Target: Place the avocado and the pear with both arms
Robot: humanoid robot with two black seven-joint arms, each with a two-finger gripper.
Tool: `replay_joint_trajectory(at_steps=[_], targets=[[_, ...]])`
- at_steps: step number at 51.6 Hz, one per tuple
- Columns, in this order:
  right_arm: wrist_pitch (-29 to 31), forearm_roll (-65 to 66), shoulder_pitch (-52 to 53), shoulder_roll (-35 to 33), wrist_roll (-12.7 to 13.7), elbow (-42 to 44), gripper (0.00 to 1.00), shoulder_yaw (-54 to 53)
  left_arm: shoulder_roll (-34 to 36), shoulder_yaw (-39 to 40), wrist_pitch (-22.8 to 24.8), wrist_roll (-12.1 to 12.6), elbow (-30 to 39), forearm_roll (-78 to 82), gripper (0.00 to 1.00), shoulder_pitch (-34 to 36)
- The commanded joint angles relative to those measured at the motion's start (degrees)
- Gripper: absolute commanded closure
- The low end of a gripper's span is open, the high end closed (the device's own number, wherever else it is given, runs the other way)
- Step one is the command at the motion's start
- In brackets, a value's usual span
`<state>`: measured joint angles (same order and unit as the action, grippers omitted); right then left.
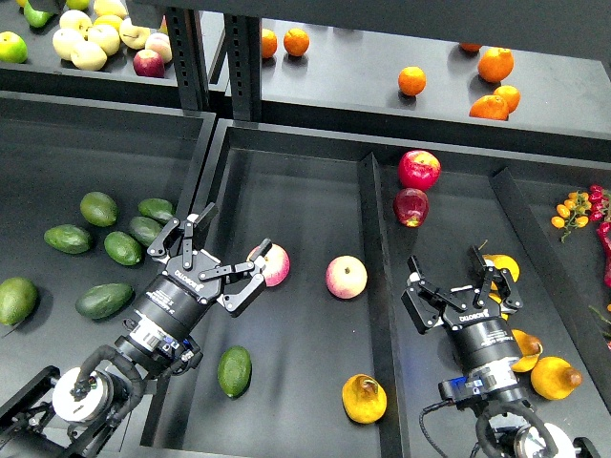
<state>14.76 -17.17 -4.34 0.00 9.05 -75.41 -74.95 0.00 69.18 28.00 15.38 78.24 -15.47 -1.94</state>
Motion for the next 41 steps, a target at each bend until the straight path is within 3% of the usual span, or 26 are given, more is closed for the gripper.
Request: replay_joint_trajectory(at_steps=[1, 41], targets=[[0.18, -0.05, -0.23, 0.0, 0.01, -0.09, 0.0, -0.11, 0.0, -0.09, 0.0, 0.61, 0.25, 0.0, 0.01, -0.17], [0.27, -0.05, -0.58, 0.0, 0.01, -0.09, 0.0, 0.06, 0.0, -0.71, 0.0, 0.7, 0.16, 0.0, 0.01, 0.18]])
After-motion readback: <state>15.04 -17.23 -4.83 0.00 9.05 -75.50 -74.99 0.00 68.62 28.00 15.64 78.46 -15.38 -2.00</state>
